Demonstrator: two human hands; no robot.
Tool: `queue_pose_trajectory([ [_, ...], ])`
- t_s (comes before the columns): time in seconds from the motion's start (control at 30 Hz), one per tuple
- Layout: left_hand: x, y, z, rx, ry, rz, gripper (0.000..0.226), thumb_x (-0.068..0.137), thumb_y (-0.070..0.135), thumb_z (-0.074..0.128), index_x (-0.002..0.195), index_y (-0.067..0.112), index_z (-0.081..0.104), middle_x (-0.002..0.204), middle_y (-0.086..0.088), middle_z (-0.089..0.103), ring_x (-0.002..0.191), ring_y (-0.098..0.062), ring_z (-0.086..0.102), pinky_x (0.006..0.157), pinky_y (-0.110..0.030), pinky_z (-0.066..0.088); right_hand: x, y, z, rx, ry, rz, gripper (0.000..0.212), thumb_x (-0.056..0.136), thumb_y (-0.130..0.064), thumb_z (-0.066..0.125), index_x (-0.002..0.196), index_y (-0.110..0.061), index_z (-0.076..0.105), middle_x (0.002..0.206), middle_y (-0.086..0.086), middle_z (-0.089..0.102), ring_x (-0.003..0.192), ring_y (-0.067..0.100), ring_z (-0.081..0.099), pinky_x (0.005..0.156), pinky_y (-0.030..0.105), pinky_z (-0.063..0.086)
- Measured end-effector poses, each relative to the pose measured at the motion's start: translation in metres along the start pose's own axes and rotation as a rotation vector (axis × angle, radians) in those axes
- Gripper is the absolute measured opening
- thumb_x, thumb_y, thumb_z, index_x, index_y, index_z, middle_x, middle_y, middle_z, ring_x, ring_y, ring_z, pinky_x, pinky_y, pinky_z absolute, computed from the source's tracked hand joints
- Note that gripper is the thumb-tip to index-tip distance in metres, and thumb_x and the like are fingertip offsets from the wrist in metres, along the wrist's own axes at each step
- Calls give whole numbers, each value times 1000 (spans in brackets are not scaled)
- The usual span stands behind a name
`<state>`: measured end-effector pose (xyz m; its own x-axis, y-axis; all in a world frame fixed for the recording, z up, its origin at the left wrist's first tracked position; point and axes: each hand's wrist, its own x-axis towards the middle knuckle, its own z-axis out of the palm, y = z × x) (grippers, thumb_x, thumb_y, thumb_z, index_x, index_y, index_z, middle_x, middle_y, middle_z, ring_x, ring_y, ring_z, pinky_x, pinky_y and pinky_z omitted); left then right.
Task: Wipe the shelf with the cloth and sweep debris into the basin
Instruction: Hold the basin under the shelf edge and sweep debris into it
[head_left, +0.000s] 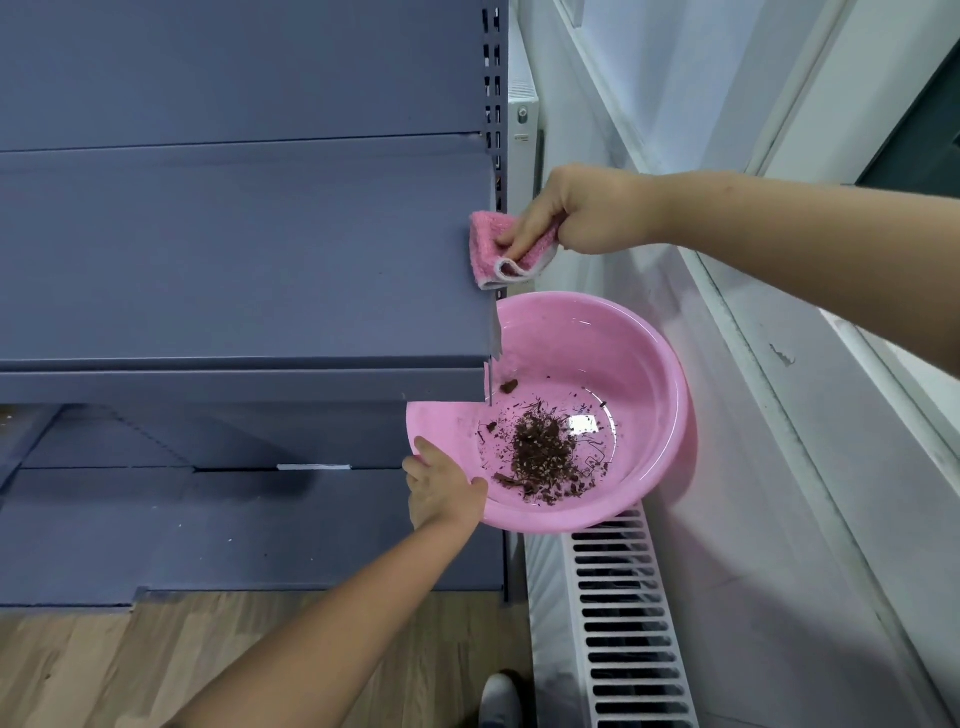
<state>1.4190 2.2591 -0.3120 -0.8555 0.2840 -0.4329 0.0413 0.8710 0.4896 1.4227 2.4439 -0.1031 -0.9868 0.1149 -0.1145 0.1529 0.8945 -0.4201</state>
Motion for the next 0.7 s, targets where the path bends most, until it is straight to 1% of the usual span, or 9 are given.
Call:
queue_pose_trajectory([
  [0.07, 0, 0, 0, -2, 1, -3, 84, 90, 19, 56, 149, 2, -1, 144, -19, 22, 132, -31, 34, 105, -40, 42, -3, 7, -1, 8, -6, 15, 62, 71, 23, 30, 112, -5, 67, 120, 15, 67, 120, 37, 54, 105, 52, 41],
  [0.17, 0, 0, 0, -5, 2, -7, 84, 90, 19, 57, 149, 2, -1, 144, -19, 22, 132, -32, 34, 105, -40, 41, -9, 18, 2, 3, -51, 59, 56, 76, 21, 36, 113, -8, 67, 119, 11, 68, 118, 33, 57, 105, 47, 43],
  [0.23, 0, 1, 0, -7, 8, -9, 85, 90, 19, 57, 149, 2, -1, 144, -18, 22, 133, -31, 34, 105, -39, 41, -11, 22, 8, -3, -104, 84, 50, 80, 18, 39, 115, -8, 66, 121, 9, 67, 119, 29, 57, 107, 44, 42],
  [0.3, -1, 1, 0, -19, 10, -9, 85, 90, 19, 57, 149, 2, -2, 144, -18, 21, 133, -31, 33, 104, -38, 40, -12, 24, 14, 4, -116, 92, 47, 83, 16, 40, 116, -6, 65, 123, 9, 66, 119, 27, 57, 107, 41, 42],
  [0.4, -1, 1, 1, -78, 19, -24, 86, 90, 17, 58, 149, 2, -2, 145, -17, 22, 133, -31, 34, 102, -38, 41, -11, 25, 22, -1, -112, 102, 48, 83, 16, 38, 117, -6, 65, 123, 9, 65, 117, 28, 57, 105, 41, 43],
  [0.53, 1, 2, 1, -236, 45, -90, 84, 86, 10, 63, 148, -2, 7, 145, -19, 24, 129, -35, 42, 100, -41, 42, -8, 26, 33, -45, -105, 114, 54, 81, 16, 34, 119, -9, 64, 121, 8, 66, 105, 26, 58, 94, 32, 48],
  [0.57, 2, 3, 0, -295, 48, -121, 80, 85, 8, 63, 146, -4, 12, 145, -20, 24, 127, -36, 44, 98, -40, 42, -7, 27, 35, -53, -96, 108, 56, 80, 16, 33, 119, -9, 64, 120, 8, 67, 104, 28, 59, 92, 34, 49],
  [0.63, 5, 6, -1, -421, 59, -186, 64, 86, 5, 61, 138, -7, 26, 143, -21, 28, 121, -39, 48, 94, -39, 43, -5, 28, 39, -73, -122, 105, 55, 81, 15, 34, 119, -10, 65, 118, 10, 68, 101, 29, 58, 90, 35, 49],
  [0.7, 9, 8, -4, -555, 81, -253, 48, 88, 3, 57, 129, -8, 35, 139, -22, 37, 117, -38, 51, 91, -38, 44, -5, 27, 43, -88, -160, 112, 53, 82, 13, 34, 120, -10, 64, 117, 11, 67, 94, 27, 55, 82, 29, 47],
])
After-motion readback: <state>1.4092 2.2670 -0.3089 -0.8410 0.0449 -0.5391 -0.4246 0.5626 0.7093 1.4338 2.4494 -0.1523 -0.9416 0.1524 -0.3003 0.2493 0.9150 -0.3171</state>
